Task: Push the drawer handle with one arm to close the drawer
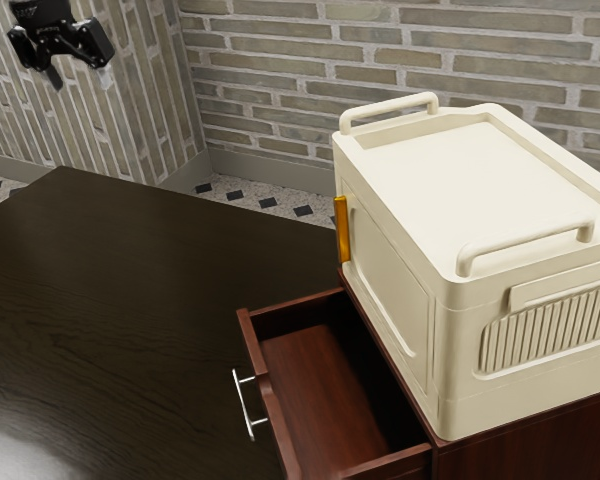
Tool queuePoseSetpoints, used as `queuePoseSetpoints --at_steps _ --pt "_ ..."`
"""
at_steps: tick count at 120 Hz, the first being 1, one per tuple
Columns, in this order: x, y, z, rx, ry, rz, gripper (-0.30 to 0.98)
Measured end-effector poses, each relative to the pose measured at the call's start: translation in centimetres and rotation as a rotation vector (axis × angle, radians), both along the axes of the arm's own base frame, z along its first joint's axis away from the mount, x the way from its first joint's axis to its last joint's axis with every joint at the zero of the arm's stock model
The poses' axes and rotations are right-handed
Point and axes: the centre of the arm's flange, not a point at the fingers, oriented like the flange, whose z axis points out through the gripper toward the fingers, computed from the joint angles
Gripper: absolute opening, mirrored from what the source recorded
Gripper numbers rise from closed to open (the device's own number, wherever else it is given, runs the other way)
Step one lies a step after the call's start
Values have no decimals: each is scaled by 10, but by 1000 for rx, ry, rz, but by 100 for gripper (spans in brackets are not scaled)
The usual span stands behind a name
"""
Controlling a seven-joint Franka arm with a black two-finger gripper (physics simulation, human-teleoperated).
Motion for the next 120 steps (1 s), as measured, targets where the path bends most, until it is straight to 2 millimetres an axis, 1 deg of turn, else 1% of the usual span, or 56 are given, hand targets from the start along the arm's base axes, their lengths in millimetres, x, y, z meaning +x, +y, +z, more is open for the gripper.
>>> queuePoseSetpoints --at_steps 11,24,38,42,49,52,55,58,62,65,67,75,81,92,98,103,107,113,120 --pt "4 -17 0 -3 4 -43 67" --pt "2 -19 2 -1 4 -57 67" --pt "-12 -23 22 15 -30 -74 67" --pt "-18 -26 32 26 -46 -81 67" --pt "-63 -41 89 73 -146 -109 67" --pt "-92 -49 110 80 -180 -130 66" --pt "-121 -52 122 81 -200 -146 66" --pt "-149 -50 125 76 -205 -157 66" --pt "-186 -50 121 67 -203 -182 66" --pt "-204 -55 115 74 -195 -210 66" --pt "-214 -63 108 81 -182 -240 66" --pt "-238 -87 74 104 -122 -327 66" --pt "-252 -96 50 113 -84 -365 67" --pt "-260 -113 3 152 -3 -435 67" --pt "-258 -125 -19 173 34 -483 67" --pt "-254 -140 -30 197 55 -539 67" --pt "-250 -146 -36 209 69 -563 67" --pt "-245 -152 -45 219 92 -585 67" --pt "-238 -149 -68 193 140 -596 67"
